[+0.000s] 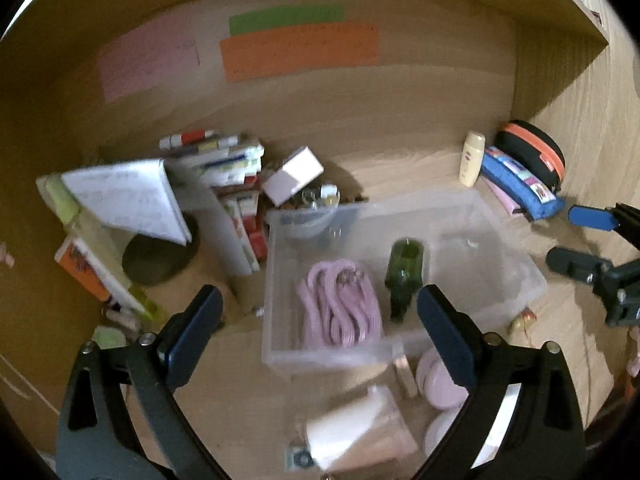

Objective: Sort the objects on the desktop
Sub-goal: 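Grasp the white tape roll with the left gripper while the right gripper grasps the beaded cord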

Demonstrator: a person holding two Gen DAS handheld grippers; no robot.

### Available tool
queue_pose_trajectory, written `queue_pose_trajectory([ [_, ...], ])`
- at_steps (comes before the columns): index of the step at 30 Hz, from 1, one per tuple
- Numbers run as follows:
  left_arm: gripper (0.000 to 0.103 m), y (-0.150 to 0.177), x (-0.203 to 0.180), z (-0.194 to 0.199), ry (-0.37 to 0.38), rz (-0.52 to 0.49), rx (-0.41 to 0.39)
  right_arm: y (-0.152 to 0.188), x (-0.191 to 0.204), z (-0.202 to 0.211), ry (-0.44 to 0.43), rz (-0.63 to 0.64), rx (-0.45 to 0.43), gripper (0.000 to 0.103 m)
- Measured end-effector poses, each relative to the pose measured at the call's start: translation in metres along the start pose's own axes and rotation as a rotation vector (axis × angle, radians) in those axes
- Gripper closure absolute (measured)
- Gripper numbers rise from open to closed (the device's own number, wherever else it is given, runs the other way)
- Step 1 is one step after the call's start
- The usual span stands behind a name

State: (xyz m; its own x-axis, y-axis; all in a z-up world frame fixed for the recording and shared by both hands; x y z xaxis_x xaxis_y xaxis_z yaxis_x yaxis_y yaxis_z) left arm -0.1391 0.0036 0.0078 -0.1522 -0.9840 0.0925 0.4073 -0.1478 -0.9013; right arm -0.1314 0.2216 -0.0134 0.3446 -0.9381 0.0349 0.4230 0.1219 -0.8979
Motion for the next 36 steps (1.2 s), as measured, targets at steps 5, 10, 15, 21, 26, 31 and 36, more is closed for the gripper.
queue_pose_trajectory([
  [5,0.004,0.023,0.001,0.009,-0.012,0.001,0.043,0.02,-0.019,0.009,0.027,-0.032,0.027,0.015],
  [10,0.004,0.043,-0.002,0.014,-0.011,0.021,0.09,0.047,-0.031,0.007,0.039,-0.05,0.093,0.015],
  [15,0.004,0.059,-0.008,0.017,0.015,0.055,0.121,0.078,-0.032,-0.006,0.024,-0.041,0.164,0.015],
  [21,0.004,0.083,-0.017,0.013,0.039,0.073,0.182,0.097,-0.035,-0.019,0.006,-0.086,0.194,0.016],
  [26,0.004,0.096,-0.015,0.005,0.038,0.104,0.216,0.107,-0.025,-0.028,-0.027,-0.121,0.219,0.016],
  [31,0.004,0.106,-0.015,0.002,0.09,0.137,0.247,0.111,-0.015,-0.032,-0.011,-0.079,0.234,0.03],
  [36,0.005,0.107,-0.014,0.004,0.095,0.149,0.233,0.109,-0.017,-0.035,0.006,-0.074,0.228,0.042],
])
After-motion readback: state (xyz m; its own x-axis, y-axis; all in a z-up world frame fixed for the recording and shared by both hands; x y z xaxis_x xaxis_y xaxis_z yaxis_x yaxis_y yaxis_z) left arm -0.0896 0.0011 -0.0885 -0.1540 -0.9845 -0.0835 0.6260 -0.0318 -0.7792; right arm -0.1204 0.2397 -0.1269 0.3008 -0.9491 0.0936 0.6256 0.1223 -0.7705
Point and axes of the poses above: each gripper's, at about its wrist camera, not at the fingertips, and z roughly against the way its jaws point, x to its left, y to its underside, the point moved 7 cm from there along -z, roughly the way its jaws point, and after that the axes turned 15 degrees about -x, right-handed, at the moved point
